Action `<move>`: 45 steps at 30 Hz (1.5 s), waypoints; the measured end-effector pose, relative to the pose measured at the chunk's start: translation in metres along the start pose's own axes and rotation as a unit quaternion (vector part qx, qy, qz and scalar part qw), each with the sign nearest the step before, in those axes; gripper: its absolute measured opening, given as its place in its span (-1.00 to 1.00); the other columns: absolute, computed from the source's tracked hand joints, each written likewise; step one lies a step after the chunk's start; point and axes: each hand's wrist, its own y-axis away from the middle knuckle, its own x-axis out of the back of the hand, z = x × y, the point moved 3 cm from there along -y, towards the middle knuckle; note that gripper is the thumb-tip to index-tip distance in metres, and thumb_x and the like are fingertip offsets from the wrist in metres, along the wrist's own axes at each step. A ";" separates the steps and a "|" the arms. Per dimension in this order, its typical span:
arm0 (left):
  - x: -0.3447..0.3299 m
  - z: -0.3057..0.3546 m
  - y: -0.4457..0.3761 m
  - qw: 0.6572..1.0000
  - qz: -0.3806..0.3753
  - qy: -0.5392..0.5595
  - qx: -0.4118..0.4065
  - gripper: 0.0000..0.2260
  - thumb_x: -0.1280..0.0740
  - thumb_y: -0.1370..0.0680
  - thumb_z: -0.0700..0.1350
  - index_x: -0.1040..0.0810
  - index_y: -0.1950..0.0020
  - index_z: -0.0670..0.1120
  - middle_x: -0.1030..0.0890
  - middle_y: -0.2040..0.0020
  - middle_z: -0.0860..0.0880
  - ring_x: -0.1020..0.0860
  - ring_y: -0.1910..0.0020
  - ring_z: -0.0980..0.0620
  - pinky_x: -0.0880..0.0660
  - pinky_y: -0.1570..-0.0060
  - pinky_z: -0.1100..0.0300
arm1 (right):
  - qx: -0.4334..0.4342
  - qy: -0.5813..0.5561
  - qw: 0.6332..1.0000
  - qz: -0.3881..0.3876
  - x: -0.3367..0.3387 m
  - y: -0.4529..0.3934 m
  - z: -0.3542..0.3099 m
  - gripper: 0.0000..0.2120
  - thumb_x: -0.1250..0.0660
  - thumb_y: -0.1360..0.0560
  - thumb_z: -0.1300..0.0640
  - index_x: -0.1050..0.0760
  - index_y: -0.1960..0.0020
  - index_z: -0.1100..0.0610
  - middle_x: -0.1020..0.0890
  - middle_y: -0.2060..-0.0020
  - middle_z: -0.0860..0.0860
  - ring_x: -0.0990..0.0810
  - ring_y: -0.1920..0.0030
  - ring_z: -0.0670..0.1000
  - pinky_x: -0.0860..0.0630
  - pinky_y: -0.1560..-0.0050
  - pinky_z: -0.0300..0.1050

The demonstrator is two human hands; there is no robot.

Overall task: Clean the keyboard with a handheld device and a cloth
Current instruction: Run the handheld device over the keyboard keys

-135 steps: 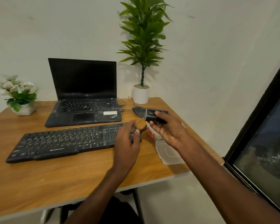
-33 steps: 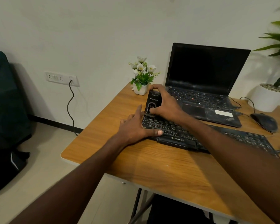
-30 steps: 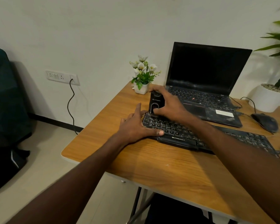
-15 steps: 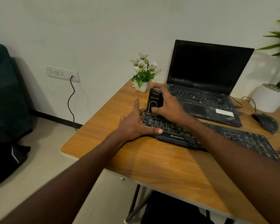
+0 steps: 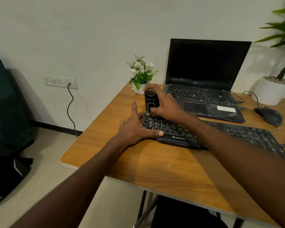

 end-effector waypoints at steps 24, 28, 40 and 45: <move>-0.002 -0.001 0.000 1.000 -0.002 -0.004 0.002 0.43 -0.58 -0.29 0.45 0.40 -0.70 -0.06 -0.30 -0.68 0.09 -0.20 -0.68 -0.05 0.08 -0.58 -0.29 | 0.049 0.062 0.991 -0.106 0.005 -0.019 0.003 -0.32 -0.45 -0.47 0.33 -0.23 -0.41 -0.11 -0.55 -0.03 0.08 -0.66 0.12 0.04 -0.68 0.32 -0.05; -0.001 -0.001 0.000 1.000 -0.001 0.000 0.009 0.44 -0.58 -0.27 0.46 0.39 -0.70 -0.03 -0.35 -0.66 0.09 -0.23 -0.67 -0.06 0.07 -0.58 -0.28 | 0.042 0.104 0.983 -0.143 0.009 -0.025 0.003 -0.32 -0.45 -0.47 0.32 -0.24 -0.40 -0.13 -0.51 -0.02 -0.02 -0.63 0.07 0.02 -0.60 0.34 -0.17; -0.002 -0.001 0.000 1.000 -0.003 -0.004 -0.002 0.39 -0.57 -0.32 0.43 0.36 -0.71 -0.06 -0.31 -0.67 0.10 -0.20 -0.68 -0.08 0.08 -0.62 -0.28 | 0.037 0.062 0.982 -0.177 0.011 -0.029 -0.005 -0.31 -0.47 -0.47 0.31 -0.25 -0.40 -0.15 -0.52 -0.09 0.05 -0.65 0.01 0.06 -0.68 0.23 -0.08; -0.001 0.000 0.001 1.000 -0.012 -0.004 0.002 0.40 -0.55 -0.27 0.48 0.34 -0.72 -0.01 -0.26 -0.70 0.12 -0.19 -0.68 -0.05 0.09 -0.62 -0.32 | -0.017 0.080 0.985 -0.150 0.020 -0.021 0.011 -0.29 -0.47 -0.46 0.33 -0.23 -0.40 -0.16 -0.52 -0.06 0.02 -0.64 0.03 0.03 -0.63 0.33 -0.21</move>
